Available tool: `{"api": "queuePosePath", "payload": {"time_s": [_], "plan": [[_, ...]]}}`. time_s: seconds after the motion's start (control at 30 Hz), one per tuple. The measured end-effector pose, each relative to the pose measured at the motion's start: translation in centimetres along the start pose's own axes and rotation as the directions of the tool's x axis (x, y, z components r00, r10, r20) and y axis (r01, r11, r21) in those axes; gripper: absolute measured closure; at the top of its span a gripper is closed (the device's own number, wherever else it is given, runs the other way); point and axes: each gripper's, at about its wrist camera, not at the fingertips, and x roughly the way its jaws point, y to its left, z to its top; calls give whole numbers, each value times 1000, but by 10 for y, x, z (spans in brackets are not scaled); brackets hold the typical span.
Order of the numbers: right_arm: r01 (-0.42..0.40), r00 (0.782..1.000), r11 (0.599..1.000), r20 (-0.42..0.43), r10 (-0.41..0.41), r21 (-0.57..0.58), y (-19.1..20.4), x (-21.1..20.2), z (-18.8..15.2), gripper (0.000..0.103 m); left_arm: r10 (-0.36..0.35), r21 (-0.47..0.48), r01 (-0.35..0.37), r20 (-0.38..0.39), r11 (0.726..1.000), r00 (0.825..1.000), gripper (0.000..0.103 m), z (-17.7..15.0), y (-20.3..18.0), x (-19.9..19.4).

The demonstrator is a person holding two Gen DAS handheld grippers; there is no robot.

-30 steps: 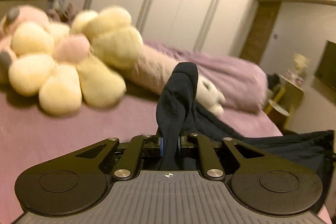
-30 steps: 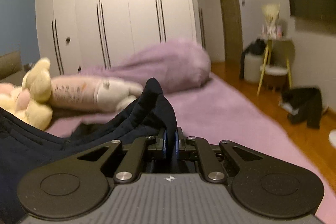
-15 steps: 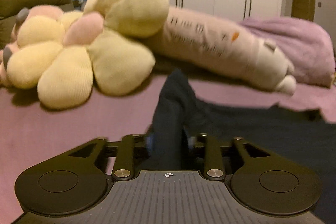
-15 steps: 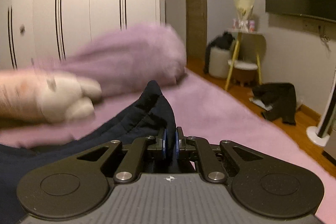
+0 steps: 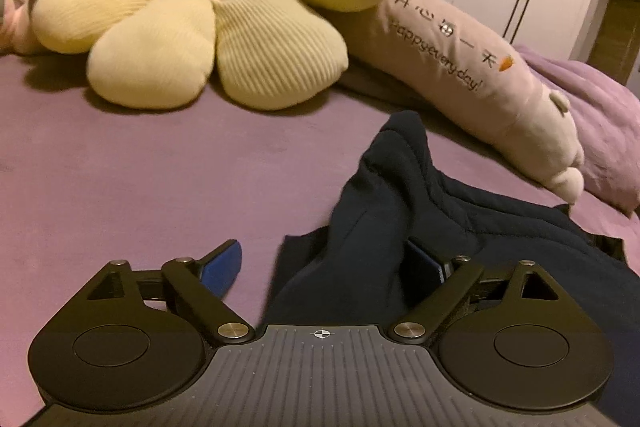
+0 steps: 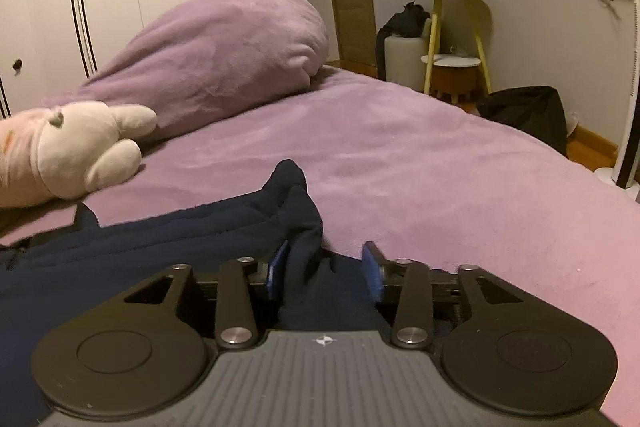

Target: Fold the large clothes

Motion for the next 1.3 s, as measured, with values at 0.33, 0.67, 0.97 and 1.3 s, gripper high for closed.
{"api": "queuePosePath", "payload": {"time_s": [0.33,0.67,0.97,1.3], "plan": [[-279,957,955,-54,285,96,-89,-138,-45,57,-330,43,339,-143,940,933,14,-30,65,-106],[-336,923,930,-142,357,151,-130,-191,-65,58,-332,0,341,-226,940,916,20,-51,70,-139],[-317,926,937,-163,339,148,-132,-194,-65,58,-297,-51,294,-247,955,922,31,-56,79,-142],[-304,877,830,-204,436,467,-164,-173,-82,58,-347,-165,313,-244,935,906,30,-64,95,-136]]}}
